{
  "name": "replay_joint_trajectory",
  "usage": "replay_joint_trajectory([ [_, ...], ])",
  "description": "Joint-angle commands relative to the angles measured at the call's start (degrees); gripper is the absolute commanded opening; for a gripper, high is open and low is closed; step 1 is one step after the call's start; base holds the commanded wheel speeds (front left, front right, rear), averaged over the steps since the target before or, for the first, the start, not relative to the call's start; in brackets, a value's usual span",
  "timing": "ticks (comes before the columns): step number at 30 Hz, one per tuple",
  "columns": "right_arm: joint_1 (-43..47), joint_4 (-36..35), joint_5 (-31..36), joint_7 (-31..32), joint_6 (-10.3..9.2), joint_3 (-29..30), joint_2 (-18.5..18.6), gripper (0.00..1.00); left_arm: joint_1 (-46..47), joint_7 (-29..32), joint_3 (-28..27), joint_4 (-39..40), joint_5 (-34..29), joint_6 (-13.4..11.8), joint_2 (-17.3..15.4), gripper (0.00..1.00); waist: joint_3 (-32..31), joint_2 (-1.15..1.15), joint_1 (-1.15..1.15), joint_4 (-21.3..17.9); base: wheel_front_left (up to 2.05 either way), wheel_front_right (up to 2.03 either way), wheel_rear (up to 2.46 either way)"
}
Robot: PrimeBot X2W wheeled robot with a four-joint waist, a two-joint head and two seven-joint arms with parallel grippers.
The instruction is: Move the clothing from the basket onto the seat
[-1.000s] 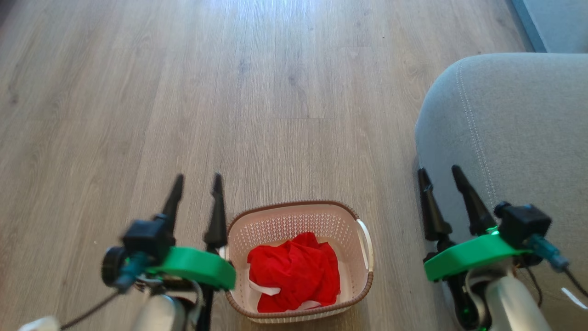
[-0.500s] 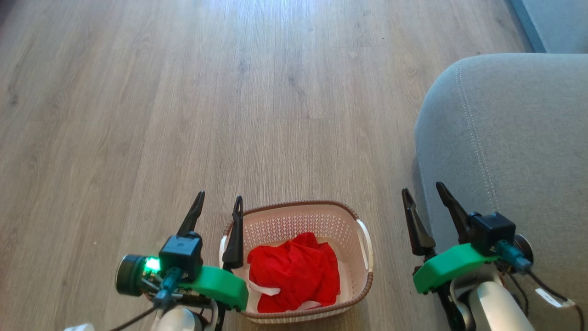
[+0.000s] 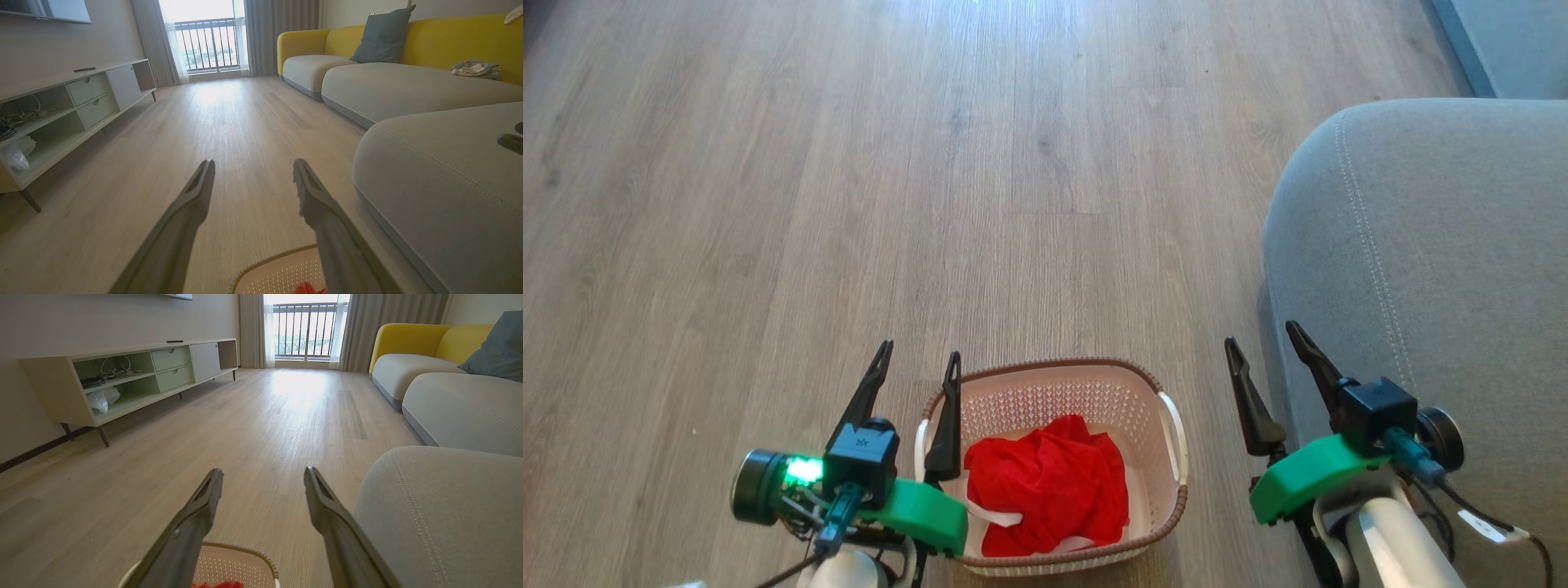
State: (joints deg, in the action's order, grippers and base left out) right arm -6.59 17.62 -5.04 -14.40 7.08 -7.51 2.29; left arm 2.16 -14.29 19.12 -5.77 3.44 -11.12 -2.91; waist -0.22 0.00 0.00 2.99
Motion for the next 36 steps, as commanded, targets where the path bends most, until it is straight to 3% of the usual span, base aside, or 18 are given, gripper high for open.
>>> replay_joint_trajectory([
  [1,-2.7,-1.4,-0.1,-0.6,0.41,-1.3,0.6,1.0,1.9,-0.7,-1.4,1.7,0.2,-0.2,0.0,1.0,0.0,0.0,0.0,0.0,0.0,0.0,0.0],
  [13,-3.2,0.4,-1.6,-0.6,0.41,-1.6,0.6,1.0,1.4,-0.7,-1.3,-1.5,1.3,0.7,0.0,1.0,2.6,0.0,0.0,-2.4,0.0,0.0,0.0],
  [28,-8.7,-0.1,-0.5,-0.6,0.41,0.7,0.6,1.0,13.5,-0.7,1.8,-22.1,1.1,8.1,0.0,1.0,23.2,0.0,0.0,-8.6,0.0,0.0,0.0],
  [36,-11.5,-2.2,-0.6,-0.6,0.41,1.4,0.6,1.0,25.5,-0.7,4.2,-35.2,-3.3,10.2,-0.7,1.0,34.1,0.0,0.0,-11.3,0.0,0.0,0.0],
])
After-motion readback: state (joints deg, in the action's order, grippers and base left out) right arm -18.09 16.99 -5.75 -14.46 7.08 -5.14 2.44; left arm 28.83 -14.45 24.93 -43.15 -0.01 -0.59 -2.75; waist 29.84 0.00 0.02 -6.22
